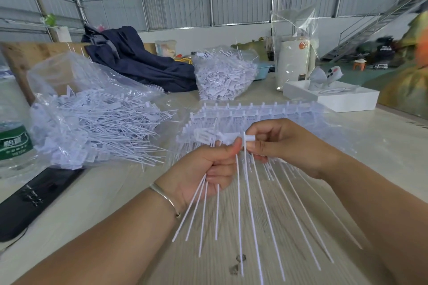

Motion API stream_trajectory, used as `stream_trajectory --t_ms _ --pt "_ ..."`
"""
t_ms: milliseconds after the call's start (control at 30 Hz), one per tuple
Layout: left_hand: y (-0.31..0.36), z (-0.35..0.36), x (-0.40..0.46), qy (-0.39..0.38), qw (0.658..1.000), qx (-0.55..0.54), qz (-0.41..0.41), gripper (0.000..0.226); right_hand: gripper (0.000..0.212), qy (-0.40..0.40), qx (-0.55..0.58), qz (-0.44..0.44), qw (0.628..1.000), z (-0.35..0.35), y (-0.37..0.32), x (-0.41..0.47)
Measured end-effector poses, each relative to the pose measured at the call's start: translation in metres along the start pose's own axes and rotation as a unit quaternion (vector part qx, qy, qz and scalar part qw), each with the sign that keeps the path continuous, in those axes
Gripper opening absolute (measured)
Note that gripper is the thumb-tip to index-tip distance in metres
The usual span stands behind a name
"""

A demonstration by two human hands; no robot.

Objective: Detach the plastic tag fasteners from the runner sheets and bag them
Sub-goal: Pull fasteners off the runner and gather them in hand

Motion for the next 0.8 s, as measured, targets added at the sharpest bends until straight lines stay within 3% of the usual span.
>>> stream_trajectory --t_ms 167,267,400,500,633,733,800 --pt "0.006 -0.006 0.0 0.035 0.999 0.027 0.021 0.023 0.03 0.081 -0.001 -0.012 0.997 -0.002 -0.004 0.001" --pt "0.007 -0.011 0.002 0.114 0.99 0.07 0.054 0.022 0.025 0.14 -0.008 -0.037 0.989 -0.007 -0.009 0.002" --pt "0.003 -0.014 0.005 0.202 0.965 0.158 0.059 0.024 0.022 0.146 -0.021 -0.027 0.989 -0.008 -0.009 0.0" --pt "0.005 -0.013 0.002 0.174 0.963 0.198 0.055 0.033 0.007 0.14 -0.022 0.0 0.99 -0.011 -0.008 -0.001" --pt "0.009 -0.015 0.004 0.15 0.96 0.237 0.018 0.042 0.004 0.099 -0.028 0.055 0.993 -0.012 -0.009 -0.003" --pt "0.008 -0.012 0.004 0.163 0.932 0.323 -0.004 0.049 0.007 0.06 -0.062 0.089 0.992 -0.011 -0.01 -0.003" --pt "0.005 -0.01 0.004 0.222 0.876 0.428 0.011 0.042 0.008 0.035 -0.091 0.109 0.989 -0.008 -0.009 -0.003"
Point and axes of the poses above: each hand's wrist, its own x-axis towards the middle knuckle, its own z-axis out of the palm, y = z × x, the point moved 1 cm from there along x, towards the middle knuckle, and after that the axes turned 12 degrees about x, right-handed, at the moved point
